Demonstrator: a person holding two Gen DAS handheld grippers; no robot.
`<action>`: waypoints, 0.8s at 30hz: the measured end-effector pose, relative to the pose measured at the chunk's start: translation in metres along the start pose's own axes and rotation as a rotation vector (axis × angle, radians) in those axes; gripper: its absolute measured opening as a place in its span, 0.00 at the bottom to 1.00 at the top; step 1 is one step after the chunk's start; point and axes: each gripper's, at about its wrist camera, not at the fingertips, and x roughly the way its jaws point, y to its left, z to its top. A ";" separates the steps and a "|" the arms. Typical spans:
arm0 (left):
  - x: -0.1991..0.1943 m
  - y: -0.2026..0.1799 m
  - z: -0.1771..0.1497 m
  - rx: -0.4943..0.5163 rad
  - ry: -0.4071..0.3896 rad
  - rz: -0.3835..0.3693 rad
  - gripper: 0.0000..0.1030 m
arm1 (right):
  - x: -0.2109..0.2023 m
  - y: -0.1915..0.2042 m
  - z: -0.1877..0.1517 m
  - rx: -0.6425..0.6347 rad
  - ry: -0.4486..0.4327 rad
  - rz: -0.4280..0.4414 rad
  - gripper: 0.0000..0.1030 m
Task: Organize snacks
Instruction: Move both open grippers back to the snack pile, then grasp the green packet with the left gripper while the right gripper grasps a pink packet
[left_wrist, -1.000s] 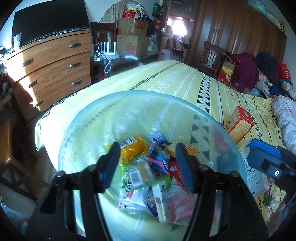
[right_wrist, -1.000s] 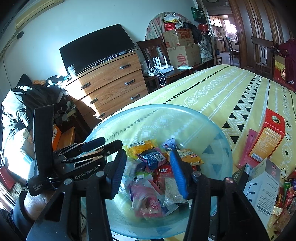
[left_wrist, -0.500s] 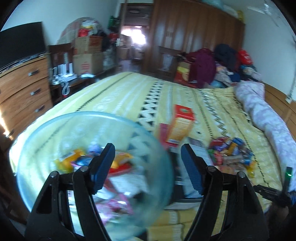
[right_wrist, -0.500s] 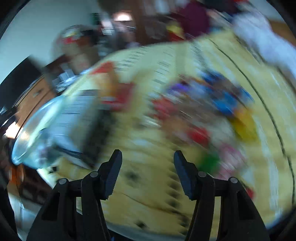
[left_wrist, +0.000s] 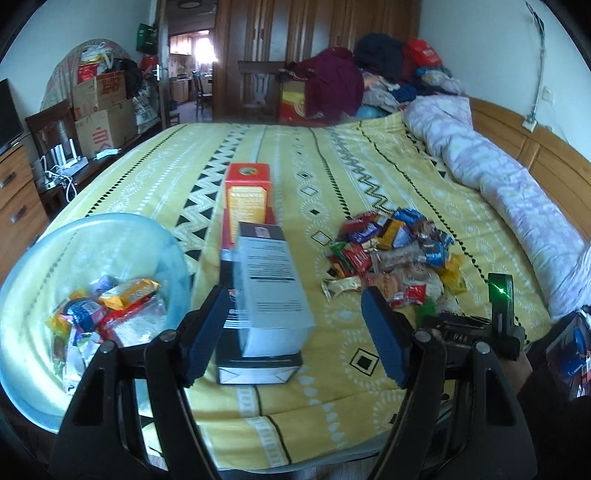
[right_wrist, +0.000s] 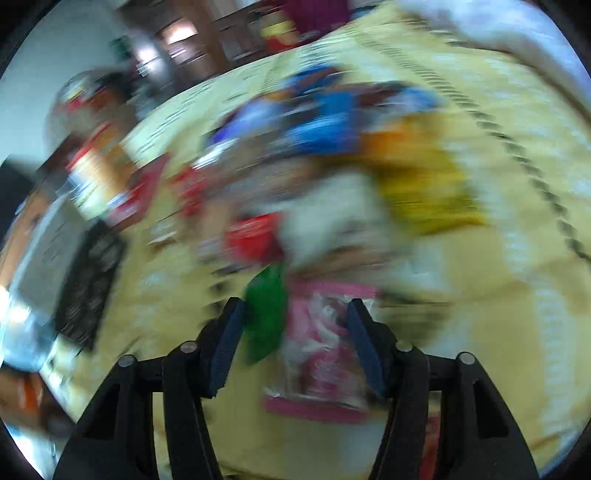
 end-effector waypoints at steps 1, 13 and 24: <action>0.003 -0.005 0.001 0.005 0.002 -0.005 0.72 | -0.004 0.014 -0.001 -0.073 -0.010 0.022 0.45; 0.045 -0.069 -0.002 0.096 0.097 -0.101 0.72 | -0.025 -0.039 -0.035 0.101 -0.019 -0.001 0.60; 0.084 -0.114 -0.013 0.111 0.184 -0.207 0.73 | 0.006 -0.033 -0.027 0.035 0.056 -0.068 0.44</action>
